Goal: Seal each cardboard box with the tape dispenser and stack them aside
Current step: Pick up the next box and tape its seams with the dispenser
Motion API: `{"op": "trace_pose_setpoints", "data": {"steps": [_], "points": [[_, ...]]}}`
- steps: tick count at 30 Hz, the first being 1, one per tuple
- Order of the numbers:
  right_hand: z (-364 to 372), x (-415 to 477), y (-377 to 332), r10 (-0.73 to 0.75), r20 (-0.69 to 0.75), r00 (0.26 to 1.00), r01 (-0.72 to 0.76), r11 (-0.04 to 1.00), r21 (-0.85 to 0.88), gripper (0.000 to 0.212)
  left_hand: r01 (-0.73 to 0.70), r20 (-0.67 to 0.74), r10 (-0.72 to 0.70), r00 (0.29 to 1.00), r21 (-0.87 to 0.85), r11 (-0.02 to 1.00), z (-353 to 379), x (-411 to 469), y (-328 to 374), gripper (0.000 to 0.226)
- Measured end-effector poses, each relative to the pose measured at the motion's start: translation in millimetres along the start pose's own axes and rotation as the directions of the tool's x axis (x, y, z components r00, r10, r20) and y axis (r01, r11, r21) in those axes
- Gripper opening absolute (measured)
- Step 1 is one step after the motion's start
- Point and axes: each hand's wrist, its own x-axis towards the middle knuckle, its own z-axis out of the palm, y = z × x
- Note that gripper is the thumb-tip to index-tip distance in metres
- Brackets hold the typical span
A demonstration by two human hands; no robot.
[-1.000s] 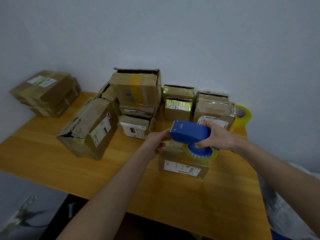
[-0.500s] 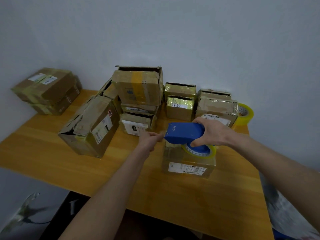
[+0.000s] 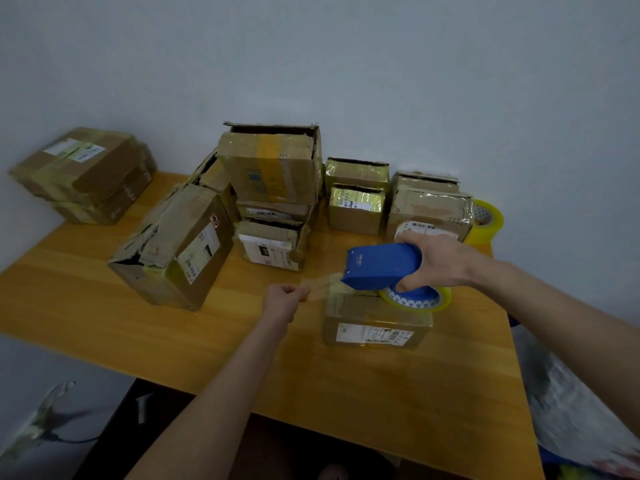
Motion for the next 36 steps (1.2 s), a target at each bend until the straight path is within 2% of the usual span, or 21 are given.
{"op": "trace_pose_setpoints", "data": {"steps": [3,5,7,9,11,12,13,15,16,17,18,20,23,28,33,36], "points": [[2,1,1,-0.002,-0.005,1.000,0.002,1.000,0.010,0.062,0.011,0.010,-0.011,1.000,0.070,0.997,12,-1,-11,0.018],[4,2,2,-0.006,-0.005,1.000,0.006,1.000,0.012,0.061,-0.030,0.038,0.023,0.999,0.195,0.980,24,-1,-15,0.019],[7,4,2,-0.006,-0.016,1.000,0.006,1.000,0.001,0.059,-0.100,0.074,0.076,0.994,0.406,0.909,30,-1,-14,0.029],[7,4,4,0.006,-0.024,1.000,-0.006,1.000,-0.011,0.060,-0.117,0.089,0.079,0.993,0.596,0.795,25,0,-16,0.051],[9,4,5,0.010,-0.031,0.999,-0.010,1.000,-0.007,0.061,-0.087,0.042,0.079,0.996,0.680,0.728,14,-2,-21,0.068],[9,4,5,0.007,-0.037,0.999,-0.007,1.000,-0.005,0.061,-0.130,0.014,0.167,0.986,0.694,0.709,10,-6,-22,0.068],[10,5,5,0.003,-0.040,0.999,-0.003,1.000,-0.006,0.060,-0.233,0.012,0.311,0.950,0.690,0.685,9,-11,-23,0.062],[10,6,5,-0.001,-0.038,0.999,0.001,1.000,-0.009,0.059,-0.529,0.110,0.614,0.782,0.639,0.559,16,-23,-20,0.054],[10,6,4,-0.003,-0.039,0.999,0.002,1.000,-0.011,0.059,-0.630,0.198,0.681,0.705,0.618,0.471,22,-30,-17,0.057],[10,6,4,-0.005,-0.041,0.999,0.004,1.000,-0.015,0.059,-0.687,0.294,0.689,0.662,0.605,0.402,30,-35,-15,0.063],[9,6,4,-0.008,-0.042,0.999,0.007,1.000,-0.019,0.060,-0.703,0.377,0.651,0.659,0.615,0.356,37,-38,-15,0.071],[9,6,4,-0.015,-0.041,0.999,0.014,1.000,-0.021,0.061,-0.666,0.461,0.529,0.713,0.681,0.304,44,-37,-18,0.080],[8,5,4,-0.023,-0.041,0.999,0.022,0.999,-0.023,0.066,-0.639,0.485,0.469,0.738,0.726,0.255,42,-27,-18,0.079],[6,3,2,-0.016,-0.039,0.999,0.016,1.000,-0.015,0.069,-0.694,0.549,0.489,0.678,0.697,0.179,32,-14,-12,0.077],[2,-2,0,-0.014,-0.003,1.000,0.013,0.998,-0.066,0.066,-0.687,0.543,0.481,0.688,0.700,0.193,32,-13,-13,0.074],[1,-8,1,-0.013,0.004,1.000,0.013,0.997,-0.076,0.062,-0.699,0.553,0.495,0.670,0.695,0.170,32,-14,-10,0.072]]}}
